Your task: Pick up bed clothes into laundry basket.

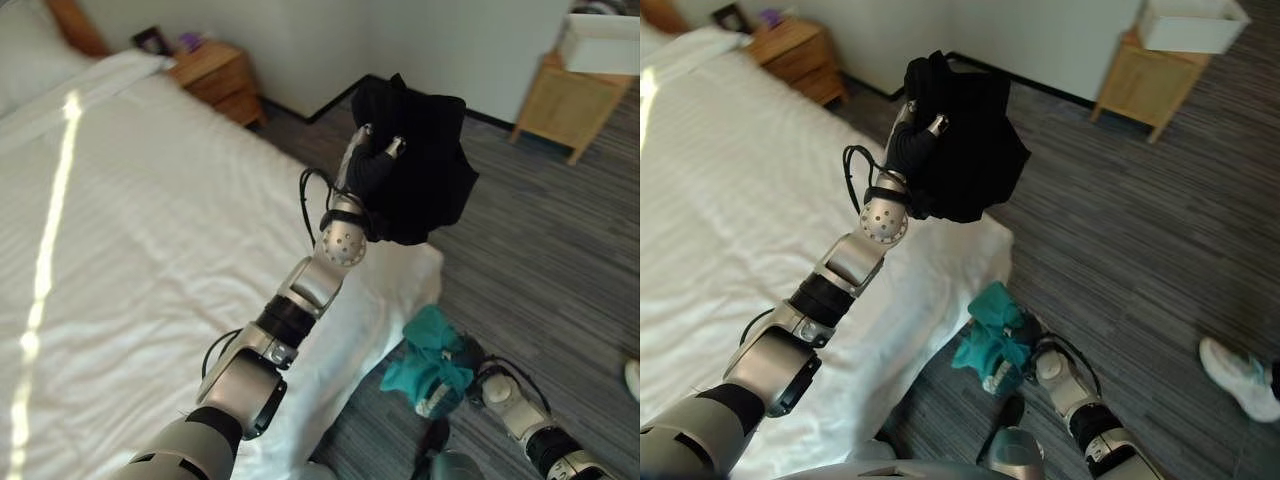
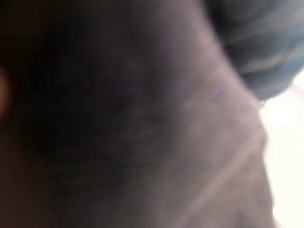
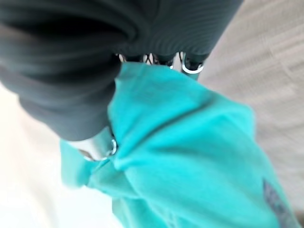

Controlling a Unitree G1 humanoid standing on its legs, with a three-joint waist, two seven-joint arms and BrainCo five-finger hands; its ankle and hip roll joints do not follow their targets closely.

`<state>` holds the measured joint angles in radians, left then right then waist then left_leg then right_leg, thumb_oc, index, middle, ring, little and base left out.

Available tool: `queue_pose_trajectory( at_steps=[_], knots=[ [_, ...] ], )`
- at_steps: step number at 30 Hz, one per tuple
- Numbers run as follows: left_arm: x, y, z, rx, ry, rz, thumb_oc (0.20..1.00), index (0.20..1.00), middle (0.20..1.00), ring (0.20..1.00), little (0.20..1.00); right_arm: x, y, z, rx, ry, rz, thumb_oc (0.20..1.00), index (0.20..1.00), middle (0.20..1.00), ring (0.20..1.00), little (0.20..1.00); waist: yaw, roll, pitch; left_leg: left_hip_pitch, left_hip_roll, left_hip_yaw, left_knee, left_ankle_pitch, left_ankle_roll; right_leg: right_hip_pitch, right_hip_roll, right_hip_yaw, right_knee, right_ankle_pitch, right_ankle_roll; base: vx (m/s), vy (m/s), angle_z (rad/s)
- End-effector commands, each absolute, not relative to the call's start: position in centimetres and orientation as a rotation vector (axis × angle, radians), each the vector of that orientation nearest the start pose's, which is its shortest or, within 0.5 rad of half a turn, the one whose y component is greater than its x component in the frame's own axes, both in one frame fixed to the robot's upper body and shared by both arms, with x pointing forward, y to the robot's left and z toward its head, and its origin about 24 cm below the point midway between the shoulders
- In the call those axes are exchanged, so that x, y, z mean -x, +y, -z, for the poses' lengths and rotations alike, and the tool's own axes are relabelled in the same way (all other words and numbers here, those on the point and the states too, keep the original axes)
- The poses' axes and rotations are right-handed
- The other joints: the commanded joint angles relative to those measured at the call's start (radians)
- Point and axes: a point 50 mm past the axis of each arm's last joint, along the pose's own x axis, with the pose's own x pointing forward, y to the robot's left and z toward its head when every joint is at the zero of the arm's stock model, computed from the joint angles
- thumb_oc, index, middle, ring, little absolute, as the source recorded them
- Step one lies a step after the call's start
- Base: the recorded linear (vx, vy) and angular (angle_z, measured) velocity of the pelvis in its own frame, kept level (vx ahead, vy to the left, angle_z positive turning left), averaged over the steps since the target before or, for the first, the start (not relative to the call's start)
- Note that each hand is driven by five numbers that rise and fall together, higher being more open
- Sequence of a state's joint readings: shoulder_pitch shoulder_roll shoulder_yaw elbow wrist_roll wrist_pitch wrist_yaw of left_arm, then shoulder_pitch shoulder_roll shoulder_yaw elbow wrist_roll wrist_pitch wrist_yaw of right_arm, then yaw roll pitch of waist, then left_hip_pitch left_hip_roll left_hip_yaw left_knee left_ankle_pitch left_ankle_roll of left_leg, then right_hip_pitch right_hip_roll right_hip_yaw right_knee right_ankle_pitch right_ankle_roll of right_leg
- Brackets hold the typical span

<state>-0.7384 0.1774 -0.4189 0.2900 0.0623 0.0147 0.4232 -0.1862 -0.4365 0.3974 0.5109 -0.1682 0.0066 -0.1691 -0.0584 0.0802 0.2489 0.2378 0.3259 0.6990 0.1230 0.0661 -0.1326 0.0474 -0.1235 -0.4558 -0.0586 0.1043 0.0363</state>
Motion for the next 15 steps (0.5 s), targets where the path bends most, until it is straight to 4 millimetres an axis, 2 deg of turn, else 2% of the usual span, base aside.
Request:
queue_pose_trajectory(
  at_steps=[1, 3, 4, 5, 7, 9, 10, 11, 12, 14, 15],
  knots=[
    [-33.9, 5.6, -17.6, -0.273, -0.519, 0.084, 0.200, 0.200, 0.200, 0.200, 0.200, -29.2, -21.1, -3.7, 0.781, 0.033, -0.039, 0.200, 0.200, 0.200, 0.200, 0.200, 0.015, 0.026, 0.018, -0.165, 0.036, -0.244, 0.102, 0.042, -0.030, 0.104, -0.085, 0.033, -0.029, -0.154, 0.085, 0.22, -0.253, -1.41],
    [-33.2, 5.1, -16.2, -0.250, -0.481, 0.119, 0.200, 0.200, 0.200, 0.200, 0.200, -30.4, -20.8, -6.6, 0.822, -0.088, -0.012, 0.200, 0.200, 0.200, 0.200, 0.200, 0.050, -0.004, 0.034, -0.246, -0.109, -0.443, 0.167, -0.072, 0.007, 0.125, -0.073, 0.119, -0.029, -0.170, 0.070, 0.27, -0.290, -1.46],
    [-33.0, 4.5, -15.8, -0.254, -0.473, 0.146, 0.200, 0.200, 0.200, 0.200, 0.200, -31.4, -20.6, -8.8, 0.842, -0.173, 0.019, 0.200, 0.200, 0.200, 0.200, 0.200, 0.070, -0.023, 0.041, -0.289, -0.162, -0.485, 0.176, -0.121, 0.026, 0.136, -0.068, 0.152, -0.029, -0.174, 0.065, 0.29, -0.316, -0.97],
    [-32.8, 4.2, -15.4, -0.260, -0.461, 0.158, 0.200, 0.200, 0.200, 0.200, 0.200, -32.3, -20.0, -10.9, 0.856, -0.255, 0.039, 0.200, 0.200, 0.200, 0.200, 0.200, 0.082, -0.029, 0.045, -0.317, -0.178, -0.479, 0.165, -0.132, 0.028, 0.143, -0.065, 0.170, -0.029, -0.181, 0.062, 0.28, -0.238, -1.03],
    [-32.7, 3.9, -14.7, -0.264, -0.429, 0.160, 0.200, 0.200, 0.200, 0.200, 0.200, -33.6, -18.5, -14.1, 0.878, -0.381, 0.056, 0.200, 0.200, 0.200, 0.200, 0.200, 0.102, -0.017, 0.042, -0.363, -0.196, -0.410, 0.093, -0.091, 0.035, 0.163, -0.044, 0.199, -0.029, -0.200, 0.063, 0.37, -0.137, -0.80],
    [-32.6, 3.8, -13.6, -0.281, -0.393, 0.157, 0.200, 0.200, 0.200, 0.200, 0.200, -34.6, -15.9, -15.7, 0.907, -0.462, 0.013, 0.200, 0.200, 0.200, 0.200, 0.200, 0.141, 0.013, 0.038, -0.407, -0.248, -0.361, -0.035, -0.029, 0.039, 0.203, 0.002, 0.246, -0.029, -0.237, 0.069, 0.51, -0.076, -0.44],
    [-32.5, 3.7, -13.4, -0.289, -0.391, 0.163, 0.200, 0.200, 0.200, 0.200, 0.200, -34.7, -15.3, -16.1, 0.915, -0.481, 0.004, 0.200, 0.200, 0.200, 0.200, 0.200, 0.158, 0.018, 0.039, -0.421, -0.254, -0.362, -0.074, -0.008, 0.037, 0.209, 0.012, 0.272, -0.029, -0.239, 0.067, 0.56, -0.093, -0.89],
    [-32.4, 3.7, -13.0, -0.304, -0.380, 0.165, 0.200, 0.200, 0.200, 0.200, 0.200, -34.8, -13.8, -16.4, 0.921, -0.518, -0.024, 0.200, 0.200, 0.200, 0.200, 0.200, 0.193, 0.023, 0.037, -0.452, -0.264, -0.353, -0.131, 0.024, 0.022, 0.238, 0.028, 0.300, -0.029, -0.261, 0.066, 0.50, -0.117, -1.05],
    [-32.4, 3.8, -12.9, -0.314, -0.378, 0.162, 0.200, 0.200, 0.200, 0.200, 0.200, -34.7, -13.3, -16.5, 0.926, -0.529, -0.034, 0.200, 0.200, 0.200, 0.200, 0.200, 0.215, 0.027, 0.036, -0.485, -0.261, -0.357, -0.145, 0.041, 0.015, 0.269, 0.039, 0.322, -0.029, -0.286, 0.056, 0.64, -0.117, -1.05],
    [-32.4, 4.1, -12.7, -0.318, -0.365, 0.157, 0.200, 0.200, 0.200, 0.200, 0.200, -34.6, -12.4, -15.9, 0.953, -0.525, -0.061, 0.200, 0.200, 0.200, 0.200, 0.200, 0.241, 0.021, 0.010, -0.446, -0.261, -0.354, -0.180, 0.057, 0.042, 0.326, 0.056, 0.350, -0.029, -0.316, 0.057, 0.66, -0.112, -1.27],
    [-32.5, 4.5, -12.5, -0.336, -0.360, 0.144, 0.200, 0.200, 0.200, 0.200, 0.200, -34.5, -11.8, -15.4, 0.957, -0.514, -0.076, 0.200, 0.200, 0.200, 0.200, 0.200, 0.253, 0.013, -0.004, -0.425, -0.270, -0.365, -0.180, 0.053, 0.069, 0.348, 0.059, 0.359, -0.029, -0.315, 0.054, 0.80, -0.187, -1.05]
  ],
)
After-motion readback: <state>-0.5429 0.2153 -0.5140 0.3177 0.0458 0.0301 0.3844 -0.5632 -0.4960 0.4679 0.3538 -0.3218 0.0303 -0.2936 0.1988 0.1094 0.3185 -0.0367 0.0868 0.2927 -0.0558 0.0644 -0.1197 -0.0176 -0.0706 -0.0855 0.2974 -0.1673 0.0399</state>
